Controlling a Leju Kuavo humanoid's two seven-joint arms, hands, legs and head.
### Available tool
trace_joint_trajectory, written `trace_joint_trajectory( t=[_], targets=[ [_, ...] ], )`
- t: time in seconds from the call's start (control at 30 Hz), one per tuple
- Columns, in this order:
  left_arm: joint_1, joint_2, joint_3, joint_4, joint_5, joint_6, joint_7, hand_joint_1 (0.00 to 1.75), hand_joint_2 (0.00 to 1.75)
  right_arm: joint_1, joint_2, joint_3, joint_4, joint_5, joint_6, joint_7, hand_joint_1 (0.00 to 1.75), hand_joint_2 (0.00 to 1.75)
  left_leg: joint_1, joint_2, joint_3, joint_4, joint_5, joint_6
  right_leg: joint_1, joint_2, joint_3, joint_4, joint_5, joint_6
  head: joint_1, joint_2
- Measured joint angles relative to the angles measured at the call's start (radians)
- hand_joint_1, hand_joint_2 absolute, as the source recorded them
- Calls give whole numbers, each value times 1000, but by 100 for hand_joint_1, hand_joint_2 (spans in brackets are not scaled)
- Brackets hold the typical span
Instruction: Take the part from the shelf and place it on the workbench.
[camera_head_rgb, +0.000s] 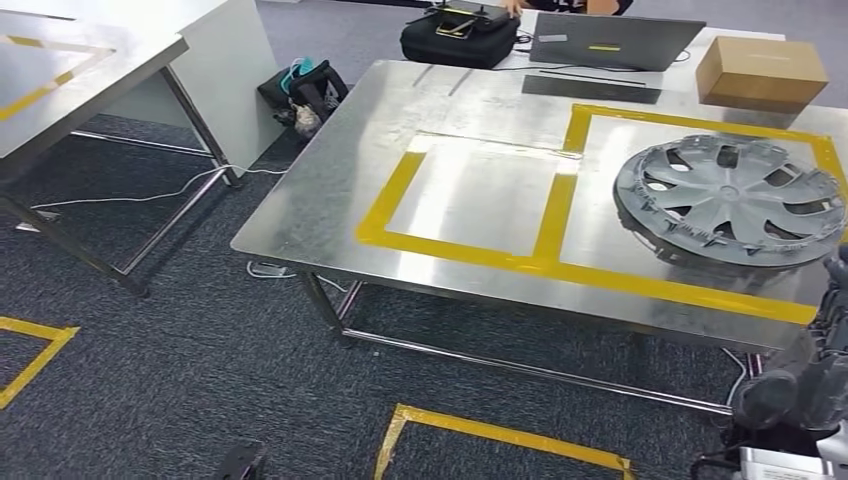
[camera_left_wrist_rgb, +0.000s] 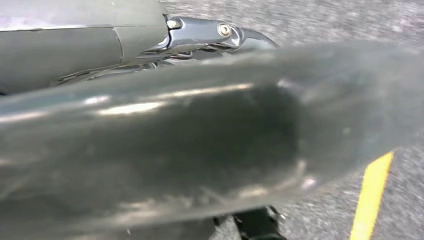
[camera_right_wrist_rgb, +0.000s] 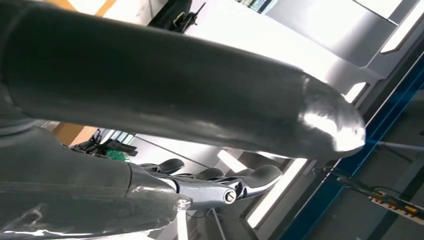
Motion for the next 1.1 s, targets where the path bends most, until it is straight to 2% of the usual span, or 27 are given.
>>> trace_joint_trajectory(
  t=[0.03, 0.07, 0.13, 0.17, 0.2, 0.23, 0.27, 0.3, 0.33, 0.37, 0.4, 0.43, 0.47, 0.5, 0.57, 0.63, 0.67, 0.7, 0.73, 0.77, 0.83, 0.87, 0.9, 0.93, 1.0, 1.03, 1.1],
  targets=[
    [2, 0, 1, 0, 0, -1, 0, 0, 0, 1, 0, 0, 0, 0, 1, 1, 0, 0, 1, 2, -8, -7, 12, 10, -1, 1, -10, 17, -24, 4, 1, 0],
    [3, 0, 2, 0, -1, -2, 0, 0, 0, 1, 0, 0, 0, 0, 2, 2, 0, 0, 3, 4, -17, -11, 24, 17, -1, 3, -24, 54, -64, 6, 2, 0],
    [3, -2, 3, 0, -2, -3, 0, 0, 0, 1, 0, 0, 1, 0, 2, 3, 0, 0, 2, 5, -38, -10, 42, 23, -1, 4, -53, 184, -159, 11, 5, 0],
    [3, -3, 4, 0, -2, -3, 0, 0, 0, 2, 0, 0, 1, 0, 3, 4, 0, 0, 2, 6, -49, -10, 51, 23, -1, 4, -61, 243, -184, 13, 6, 0],
    [3, -3, 4, 0, -3, -4, 0, 0, 0, 2, 0, 0, 2, 0, 3, 5, 0, 0, 3, 7, -61, -10, 61, 21, -2, 4, -58, 278, -188, 16, 6, 0],
    [3, -4, 4, 0, -3, -4, 1, 0, 0, 3, 0, 0, 2, 0, 3, 6, 0, 0, 4, 7, -73, -9, 71, 17, -4, 4, -40, 278, -171, 20, 7, 0],
    [3, -4, 4, 0, -3, -4, 1, 0, 0, 3, 0, 0, 2, 0, 3, 8, 0, 0, 7, 8, -87, -6, 80, 12, -6, 4, -2, 239, -143, 24, 7, 0],
    [3, -4, 5, 0, -3, -4, 2, 0, 0, 3, 0, 0, 2, -1, 3, 10, 0, 0, 9, 7, -100, 0, 88, 6, -11, 4, 49, 173, -124, 32, 7, 0],
    [3, -3, 5, 0, -3, -4, 2, 0, 0, 2, 1, -1, 2, -3, 3, 13, 0, 0, 10, 7, -113, 9, 94, -1, -13, 7, 105, 99, -120, 37, 9, 0],
    [3, -2, 6, 0, -3, -4, 3, 0, 0, 3, 1, -1, 3, -6, 4, 15, 0, 0, 9, 6, -124, 17, 100, -7, -15, 9, 145, 40, -126, 37, 10, 0],
    [3, -1, 6, 0, -4, -5, 3, 0, 0, 4, 2, -3, 3, -12, 4, 18, 0, 0, 8, 5, -132, 25, 106, -13, -15, 11, 167, 6, -139, 34, 10, 0],
    [4, 0, 6, 0, -4, -4, 3, 0, 0, 8, 3, -6, 4, -20, 5, 22, 0, 0, 7, 4, -138, 30, 112, -18, -12, 13, 171, -2, -144, 27, 10, 0],
    [5, 0, 7, 0, -4, -2, 3, 0, 0, 12, 6, -11, 4, -32, 5, 28, 0, 0, 7, 3, -142, 31, 117, -22, -12, 12, 158, 5, -142, 18, 10, 0],
    [6, 1, 8, 0, -3, -1, 3, 0, 0, 16, 10, -16, 5, -51, 6, 36, 0, 0, 9, 3, -148, 36, 112, -27, -12, 11, 149, 9, -137, 9, 10, 0],
    [8, 0, 10, 0, -2, 1, 3, 0, 0, 21, 22, -33, 6, -120, 16, 54, 0, 0, 11, 4, -170, 81, 54, -35, -12, 9, 127, 12, -121, -12, 6, 0],
    [8, -1, 11, 0, -1, 0, 3, 0, 0, 25, 45, -65, 15, -228, 46, 69, 0, 0, 12, 5, -206, 204, -44, -41, -8, 8, 103, 12, -101, -26, 2, 0],
    [8, -3, 12, 0, 0, -2, 3, 0, 0, 26, 58, -87, 24, -276, 65, 74, 0, 0, 12, 5, -219, 266, -73, -41, -5, 7, 89, 12, -91, -30, 2, 0],
    [8, -4, 14, 0, 0, -3, 3, 0, 0, 28, 74, -115, 39, -320, 88, 80, 0, 0, 11, 5, -225, 315, -85, -38, -1, 6, 74, 12, -80, -33, 2, 0],
    [8, -5, 16, 0, 0, -4, 3, 0, 0, 28, 89, -143, 57, -346, 109, 89, 0, 0, 10, 5, -215, 328, -71, -33, 2, 6, 61, 12, -69, -35, 2, 0],
    [9, -7, 18, 0, 0, -5, 3, 0, 0, 28, 104, -175, 81, -362, 127, 102, 0, 0, 8, 5, -189, 307, -45, -25, 6, 6, 47, 12, -59, -35, 2, 0],
    [8, -8, 20, 0, 0, -6, 4, 0, 0, 23, 136, -247, 147, -376, 157, 119, 0, 0, -2, 5, -89, 183, -10, -1, 11, 6, 26, 12, -39, -33, 2, 0],
    [6, -8, 21, 0, 0, -6, 4, 0, 0, 21, 151, -286, 185, -378, 170, 118, 0, 0, -8, 6, -35, 108, -12, 9, 14, 5, 19, 12, -31, -30, 2, 0],
    [5, -9, 21, 0, 0, -6, 4, 0, 0, 18, 165, -322, 221, -379, 182, 111, 0, 0, -13, 6, 3, 51, -21, 16, 15, 2, 15, 12, -23, -26, 2, 0],
    [4, -10, 22, 0, 0, -6, 5, 0, 0, 15, 179, -355, 254, -380, 193, 114, 0, 0, -17, 6, 21, 19, -29, 18, 15, 0, 12, 11, -14, -21, 1, 0],
    [7, -13, 24, 0, -1, -6, 5, 0, 0, 7, 204, -411, 315, -383, 204, 146, 0, 0, -17, 7, 18, 0, -21, 21, 13, -1, 4, 10, -2, -12, 0, 0],
    [9, -14, 27, 0, -3, -5, 5, 0, 0, 0, 216, -440, 354, -385, 208, 167, 0, 0, -15, 8, 13, -3, -12, 25, 13, 0, -3, 20, -11, -7, 1, 0],
    [12, -16, 34, 0, -12, -3, 6, 0, 0, -21, 229, -507, 470, -388, 212, 183, 0, 0, -11, 10, -1, -7, 7, 34, 11, 3, -36, 100, -76, 5, 4, 0]
  ],
)
